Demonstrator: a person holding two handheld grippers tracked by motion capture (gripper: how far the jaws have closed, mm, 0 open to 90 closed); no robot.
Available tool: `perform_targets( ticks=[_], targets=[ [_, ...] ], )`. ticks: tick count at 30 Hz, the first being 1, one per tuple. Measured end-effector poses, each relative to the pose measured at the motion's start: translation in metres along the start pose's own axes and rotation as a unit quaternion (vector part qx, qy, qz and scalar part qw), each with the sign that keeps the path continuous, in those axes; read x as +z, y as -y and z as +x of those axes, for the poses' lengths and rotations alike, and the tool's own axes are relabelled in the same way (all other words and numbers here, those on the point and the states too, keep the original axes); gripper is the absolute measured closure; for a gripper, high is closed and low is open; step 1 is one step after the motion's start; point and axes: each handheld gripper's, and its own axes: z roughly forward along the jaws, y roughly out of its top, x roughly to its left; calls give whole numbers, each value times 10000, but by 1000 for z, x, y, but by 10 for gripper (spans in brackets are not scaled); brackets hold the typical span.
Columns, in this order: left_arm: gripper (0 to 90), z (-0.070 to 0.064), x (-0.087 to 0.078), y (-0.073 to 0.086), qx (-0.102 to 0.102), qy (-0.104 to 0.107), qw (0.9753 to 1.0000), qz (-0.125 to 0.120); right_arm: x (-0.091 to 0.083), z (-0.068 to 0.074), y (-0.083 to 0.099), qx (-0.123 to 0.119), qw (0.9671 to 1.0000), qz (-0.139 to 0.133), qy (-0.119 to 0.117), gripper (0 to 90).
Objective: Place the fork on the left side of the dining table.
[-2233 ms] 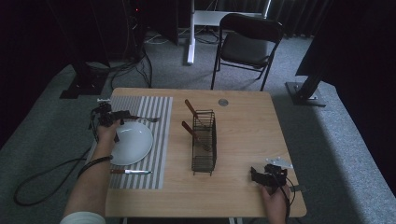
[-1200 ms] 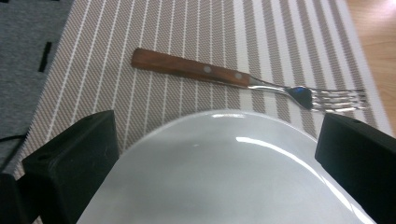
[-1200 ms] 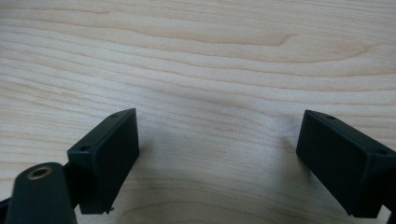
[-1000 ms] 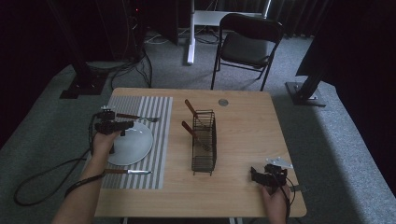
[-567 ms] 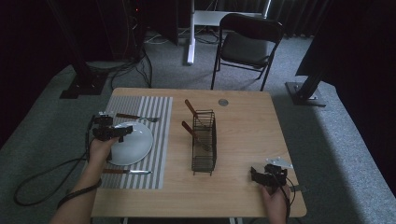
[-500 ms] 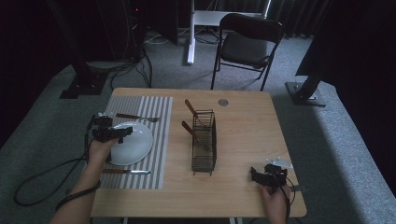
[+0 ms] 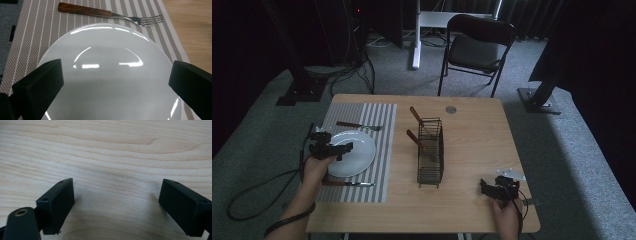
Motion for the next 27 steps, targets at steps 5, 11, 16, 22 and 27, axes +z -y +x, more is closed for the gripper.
perform_targets(
  ticks=[5, 11, 16, 22, 27],
  targets=[
    [0, -3, -6, 10, 13, 176, 9998, 23, 0, 0, 0, -2, 10000, -1, 1, 127],
    [0, -4, -14, 21, -13, 278, 9995, -113, 0, 0, 0, -2, 10000, 0, 0, 127],
    [0, -8, -20, 29, 117, 278, 9995, -122, 0, 0, 0, -3, 10000, 0, 1, 127],
    [0, -14, -31, 40, 312, 134, 9993, -165, 0, 0, 0, -1, 10000, 1, 0, 127],
    [0, -16, -37, 49, 322, 149, 9992, -207, 0, 0, 0, 0, 10000, 1, 0, 127]
  ],
)
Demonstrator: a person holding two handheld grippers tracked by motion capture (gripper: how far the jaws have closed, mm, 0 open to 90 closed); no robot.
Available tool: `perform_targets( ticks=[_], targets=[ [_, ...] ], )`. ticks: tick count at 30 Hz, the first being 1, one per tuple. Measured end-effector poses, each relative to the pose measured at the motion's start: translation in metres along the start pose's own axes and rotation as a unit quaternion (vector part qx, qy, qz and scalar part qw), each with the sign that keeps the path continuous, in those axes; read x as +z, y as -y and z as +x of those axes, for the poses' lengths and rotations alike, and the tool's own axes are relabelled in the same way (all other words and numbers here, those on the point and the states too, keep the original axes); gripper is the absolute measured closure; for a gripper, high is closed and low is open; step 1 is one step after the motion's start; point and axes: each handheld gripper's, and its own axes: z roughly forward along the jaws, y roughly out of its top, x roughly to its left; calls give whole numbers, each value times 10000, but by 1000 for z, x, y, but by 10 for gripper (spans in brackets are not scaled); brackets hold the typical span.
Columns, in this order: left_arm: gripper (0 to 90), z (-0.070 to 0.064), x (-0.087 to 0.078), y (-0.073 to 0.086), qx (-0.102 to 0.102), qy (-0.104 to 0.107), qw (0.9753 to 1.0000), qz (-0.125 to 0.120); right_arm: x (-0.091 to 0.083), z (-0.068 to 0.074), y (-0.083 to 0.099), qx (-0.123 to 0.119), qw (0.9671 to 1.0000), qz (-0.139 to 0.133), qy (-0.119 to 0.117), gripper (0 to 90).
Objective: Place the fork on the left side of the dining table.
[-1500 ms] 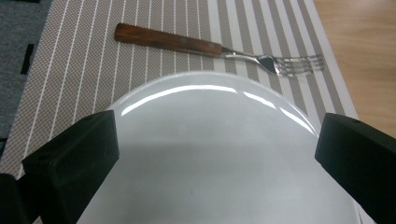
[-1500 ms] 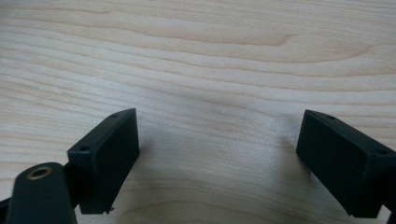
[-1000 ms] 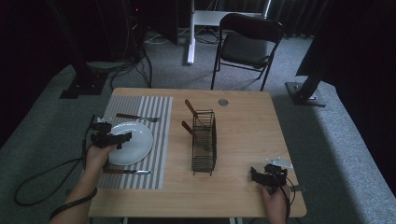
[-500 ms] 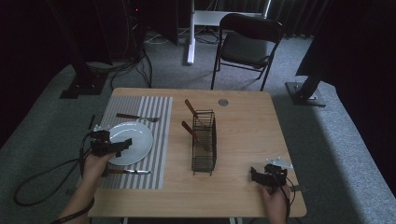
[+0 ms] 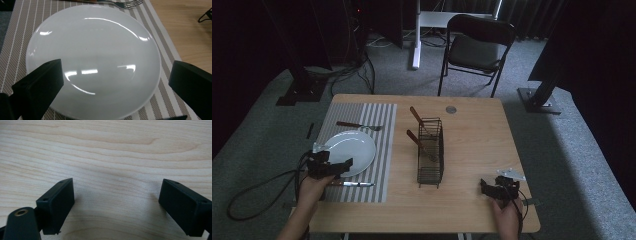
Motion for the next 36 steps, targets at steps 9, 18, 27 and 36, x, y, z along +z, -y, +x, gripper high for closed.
perform_targets(
  ticks=[9, 18, 27, 36],
  targets=[
    [0, -12, -13, 23, 59, 24, 9999, -79, 0, 0, 0, -3, 10000, -1, 1, 127],
    [0, -18, -16, 47, 138, -51, 9999, -60, 0, 0, 0, 5, 10000, 1, -1, 127],
    [0, -20, -21, 72, 189, -140, 9996, -144, 0, 0, 0, 8, 10000, 5, -1, 127],
    [0, -25, -32, 87, 190, -119, 9993, -295, 0, 0, 0, 8, 10000, 5, 0, 127]
  ],
)
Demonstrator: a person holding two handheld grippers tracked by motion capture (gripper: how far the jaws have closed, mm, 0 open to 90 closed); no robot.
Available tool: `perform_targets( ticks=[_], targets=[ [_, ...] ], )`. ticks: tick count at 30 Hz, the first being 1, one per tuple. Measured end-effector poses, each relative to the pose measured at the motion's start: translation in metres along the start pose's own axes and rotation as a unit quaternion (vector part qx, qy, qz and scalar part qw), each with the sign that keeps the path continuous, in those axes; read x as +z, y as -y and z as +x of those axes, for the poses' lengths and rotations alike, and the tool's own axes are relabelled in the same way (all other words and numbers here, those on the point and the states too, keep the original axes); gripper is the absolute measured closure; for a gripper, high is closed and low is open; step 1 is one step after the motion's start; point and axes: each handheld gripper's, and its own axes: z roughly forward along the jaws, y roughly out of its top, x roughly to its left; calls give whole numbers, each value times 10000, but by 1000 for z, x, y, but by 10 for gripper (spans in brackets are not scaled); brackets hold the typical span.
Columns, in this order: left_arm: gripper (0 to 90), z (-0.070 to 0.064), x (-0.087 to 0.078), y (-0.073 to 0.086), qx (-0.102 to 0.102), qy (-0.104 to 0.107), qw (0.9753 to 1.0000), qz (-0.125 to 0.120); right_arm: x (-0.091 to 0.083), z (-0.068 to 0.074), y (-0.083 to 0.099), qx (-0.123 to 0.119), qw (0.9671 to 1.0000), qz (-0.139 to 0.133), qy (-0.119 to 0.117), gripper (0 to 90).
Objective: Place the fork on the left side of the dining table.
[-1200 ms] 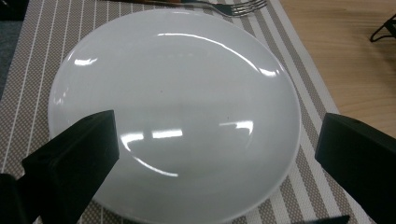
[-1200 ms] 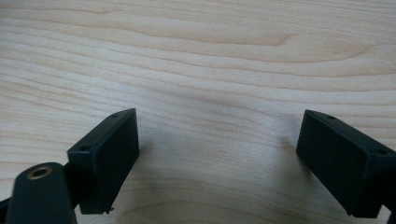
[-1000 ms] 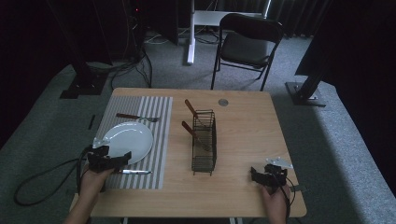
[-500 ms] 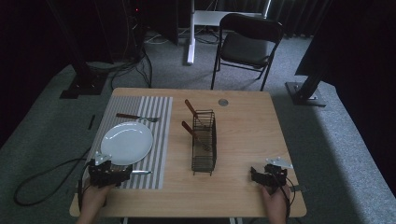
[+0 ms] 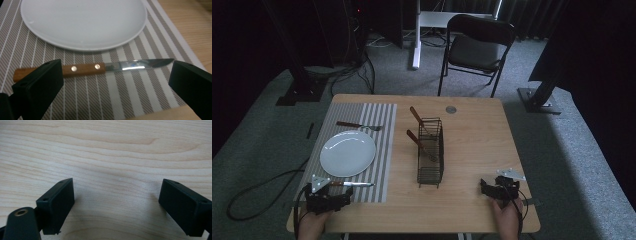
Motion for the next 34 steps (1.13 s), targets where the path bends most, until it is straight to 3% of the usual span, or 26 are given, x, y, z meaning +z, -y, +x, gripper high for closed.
perform_targets(
  ticks=[5, 7, 12, 16, 20, 34],
  targets=[
    [0, 0, -3, 11, -56, -92, 9999, 127, 0, 0, 0, 2, 10000, 1, 0, 127],
    [0, 2, -5, 13, -127, -168, 9998, 62, 0, 0, 0, -1, 10000, 0, 0, 127],
    [0, 9, -9, 18, -323, -512, 9982, 47, 0, 0, 0, 1, 10000, 1, -1, 127],
    [0, 14, -8, 20, -470, -654, 9968, 9, 0, 0, 0, -1, 10000, 0, 0, 128],
    [0, 16, -7, 19, -453, -754, 9961, 43, 0, 0, 0, 2, 10000, 1, -1, 127],
    [0, 15, 5, 19, -327, -753, 9964, 225, 0, 0, 0, -4, 10000, 1, 1, 127]
  ],
)
